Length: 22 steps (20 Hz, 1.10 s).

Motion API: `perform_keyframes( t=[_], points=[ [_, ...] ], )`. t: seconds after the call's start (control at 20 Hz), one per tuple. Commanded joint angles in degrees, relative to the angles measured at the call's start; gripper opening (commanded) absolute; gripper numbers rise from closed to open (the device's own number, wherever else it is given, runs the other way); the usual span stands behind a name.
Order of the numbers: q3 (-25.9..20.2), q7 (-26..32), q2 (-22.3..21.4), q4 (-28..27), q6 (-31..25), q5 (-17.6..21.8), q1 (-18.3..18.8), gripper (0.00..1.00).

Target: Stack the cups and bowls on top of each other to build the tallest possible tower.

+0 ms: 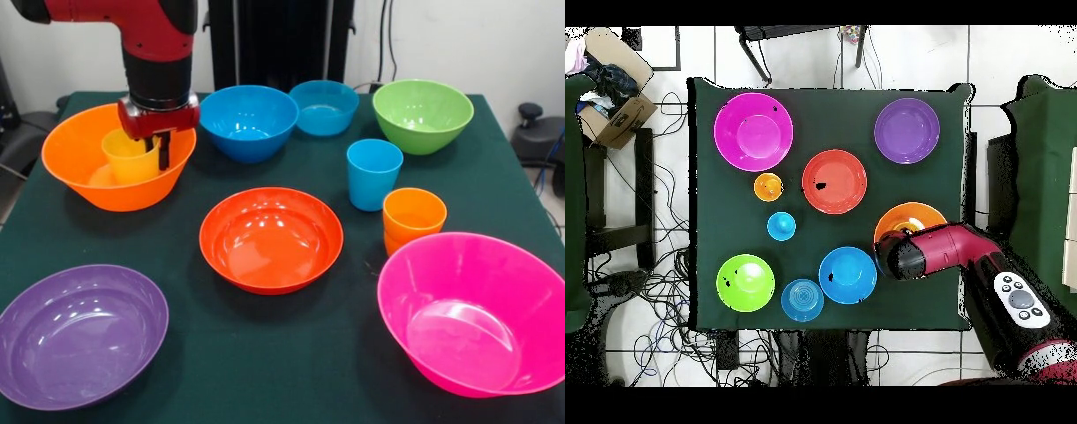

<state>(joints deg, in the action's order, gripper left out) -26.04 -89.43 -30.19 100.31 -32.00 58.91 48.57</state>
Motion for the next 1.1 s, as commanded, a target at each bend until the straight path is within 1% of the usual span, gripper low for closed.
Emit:
perform_keyframes(
  t=[0.05,0.45,1.1],
  points=[
    [0.4,14.0,2.8,-6.3,-3.2,7.1,-2.7,0.0],
    [0.6,13.7,3.7,-6.6,-3.9,7.5,-3.1,0.0],
    [2.0,14.6,4.6,-7.9,-7.0,7.4,-4.0,0.0]
  ],
)
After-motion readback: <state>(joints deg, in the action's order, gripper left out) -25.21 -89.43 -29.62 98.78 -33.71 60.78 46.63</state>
